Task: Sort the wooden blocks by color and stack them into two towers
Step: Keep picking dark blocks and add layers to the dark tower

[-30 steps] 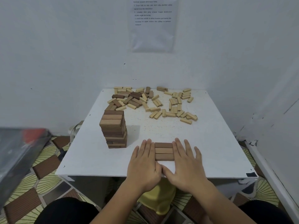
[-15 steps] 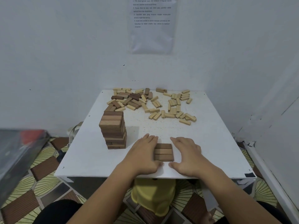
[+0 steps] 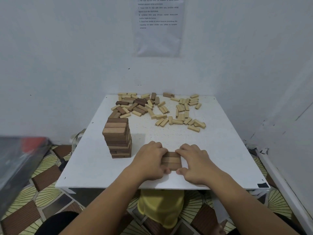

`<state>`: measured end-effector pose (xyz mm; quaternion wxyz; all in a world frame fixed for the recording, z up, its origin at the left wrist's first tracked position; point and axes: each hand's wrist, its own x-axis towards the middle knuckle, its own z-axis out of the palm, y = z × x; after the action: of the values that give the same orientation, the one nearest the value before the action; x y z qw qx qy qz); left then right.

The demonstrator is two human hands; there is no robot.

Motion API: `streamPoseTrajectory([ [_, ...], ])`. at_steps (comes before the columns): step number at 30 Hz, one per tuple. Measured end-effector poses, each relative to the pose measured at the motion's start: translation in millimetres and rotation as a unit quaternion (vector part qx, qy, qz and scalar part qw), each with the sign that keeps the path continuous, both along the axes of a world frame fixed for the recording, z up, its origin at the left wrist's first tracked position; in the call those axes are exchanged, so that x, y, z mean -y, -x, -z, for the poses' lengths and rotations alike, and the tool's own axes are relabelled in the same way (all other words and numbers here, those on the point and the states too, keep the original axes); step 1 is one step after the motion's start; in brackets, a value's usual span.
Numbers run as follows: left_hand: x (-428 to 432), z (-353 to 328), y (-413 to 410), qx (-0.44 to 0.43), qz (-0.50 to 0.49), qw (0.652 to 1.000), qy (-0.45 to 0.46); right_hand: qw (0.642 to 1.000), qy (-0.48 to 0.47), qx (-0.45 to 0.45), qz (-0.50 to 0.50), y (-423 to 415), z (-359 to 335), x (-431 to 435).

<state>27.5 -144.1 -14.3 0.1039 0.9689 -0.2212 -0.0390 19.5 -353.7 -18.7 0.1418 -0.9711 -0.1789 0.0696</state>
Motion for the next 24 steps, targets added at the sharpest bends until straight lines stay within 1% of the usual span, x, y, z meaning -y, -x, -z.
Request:
streamPoseTrajectory([
  [7,1,-13,-3,-0.022,0.015,0.998,-0.048,1.0,-0.02,-0.005,0.014,-1,0,1],
  [12,4,-33,4,-0.047,0.033,0.995,-0.075,1.0,-0.01,-0.017,-0.008,11,-11,1],
  [14,2,-44,14,-0.055,0.039,0.996,-0.062,1.0,-0.01,-0.01,-0.022,20,-23,2],
  [16,-6,-62,25,-0.052,0.043,0.997,-0.029,0.999,-0.02,0.005,-0.035,29,-43,4],
  [20,-41,-118,35,0.019,0.041,0.999,0.029,0.994,-0.078,0.05,-0.064,31,-103,-12],
  [24,-88,-165,27,0.073,0.03,0.993,0.083,0.987,-0.111,0.081,-0.081,7,-151,-54],
])
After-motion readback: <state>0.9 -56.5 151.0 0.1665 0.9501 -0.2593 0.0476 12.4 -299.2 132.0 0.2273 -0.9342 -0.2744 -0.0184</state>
